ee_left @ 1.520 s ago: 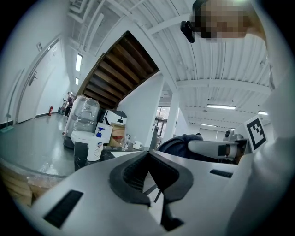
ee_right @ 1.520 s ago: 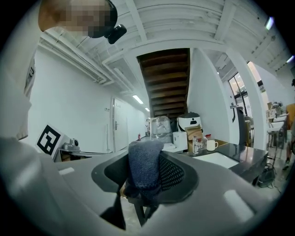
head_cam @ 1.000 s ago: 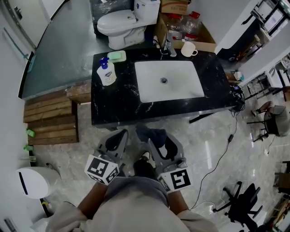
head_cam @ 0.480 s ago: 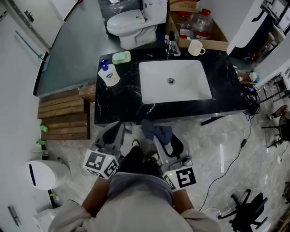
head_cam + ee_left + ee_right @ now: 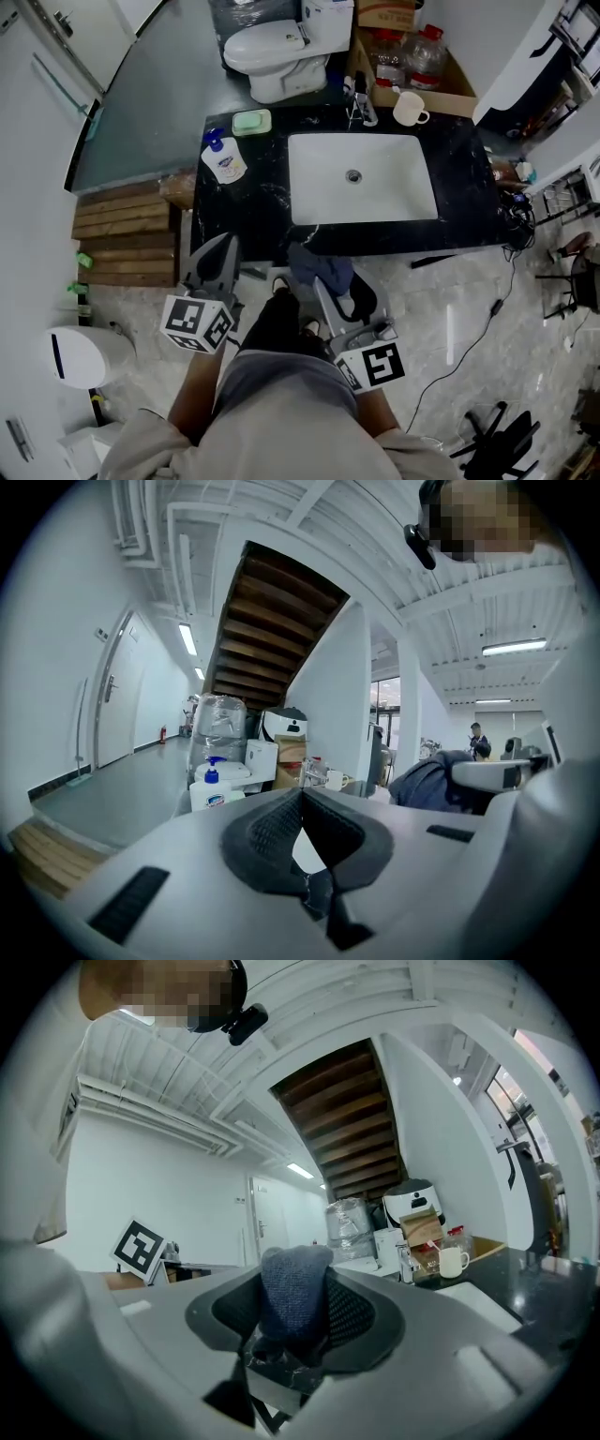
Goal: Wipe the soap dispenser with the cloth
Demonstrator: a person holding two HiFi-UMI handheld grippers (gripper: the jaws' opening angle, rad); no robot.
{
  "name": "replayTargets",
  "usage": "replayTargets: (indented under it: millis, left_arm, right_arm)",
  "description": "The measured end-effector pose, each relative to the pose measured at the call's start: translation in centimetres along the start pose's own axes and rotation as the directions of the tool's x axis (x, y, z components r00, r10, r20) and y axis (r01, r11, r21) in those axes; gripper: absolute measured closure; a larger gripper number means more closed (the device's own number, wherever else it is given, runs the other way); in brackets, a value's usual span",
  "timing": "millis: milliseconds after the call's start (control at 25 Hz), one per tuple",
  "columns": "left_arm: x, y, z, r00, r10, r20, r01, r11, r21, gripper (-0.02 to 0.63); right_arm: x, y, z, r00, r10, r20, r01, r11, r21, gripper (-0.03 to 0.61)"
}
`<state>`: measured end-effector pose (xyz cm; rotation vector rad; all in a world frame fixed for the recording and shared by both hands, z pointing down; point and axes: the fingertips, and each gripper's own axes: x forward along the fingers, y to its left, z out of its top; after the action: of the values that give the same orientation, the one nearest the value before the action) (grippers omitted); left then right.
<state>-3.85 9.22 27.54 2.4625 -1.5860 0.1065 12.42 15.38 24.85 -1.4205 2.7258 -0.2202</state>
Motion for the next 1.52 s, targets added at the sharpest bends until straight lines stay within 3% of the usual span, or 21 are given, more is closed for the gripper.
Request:
replayTargets:
  millis: [360,760,840,920,1080,1200,1520]
  left_arm:
    - [4.0,6.1,0.8,0.998,0.058,-0.005,-0.058,0.998,0.015,0.606]
    - [9.0,14.4,1.7,0.997,0.047,-0.053,-0.041,0.992,0.118,0.604]
    - [10.1,15.5,1.8,0.997,0.028,-0.068,-0.019,0.99,0.137,0.593]
    - [11.2,16.4,1.6,0.995,0.002,-0.096,0.013,0.988,0.152,0.509]
    - [13.3,17.7,0.7,0.983,-0.065,-0.172,0.1,0.974,0.203,0.453]
    - [14.6,18.4,-0.4,0.963,-0.117,-0.241,0.173,0.959,0.226,0.386]
    - [17.4,18.4,-2.1,0.905,-0.222,-0.363,0.329,0.907,0.264,0.313]
  right_arm:
    - [5.8,-1.3,0.8,0.999,0.038,-0.023,-0.038,0.999,-0.024,0.411]
    - [13.6,-2.0,1.7,0.998,0.05,-0.045,-0.052,0.997,-0.061,0.411]
    - [15.1,-2.1,1.7,0.998,0.045,-0.048,-0.048,0.997,-0.065,0.411]
    - [16.4,-2.1,1.6,0.998,0.035,-0.055,-0.038,0.997,-0.064,0.411]
    - [18.3,-2.4,1.4,0.998,0.008,-0.063,-0.012,0.998,-0.066,0.411]
    - [19.1,-2.9,0.9,0.997,-0.01,-0.076,0.006,0.998,-0.058,0.412]
    - [21.6,-4.3,-0.5,0.993,0.01,-0.117,-0.014,0.999,-0.032,0.411]
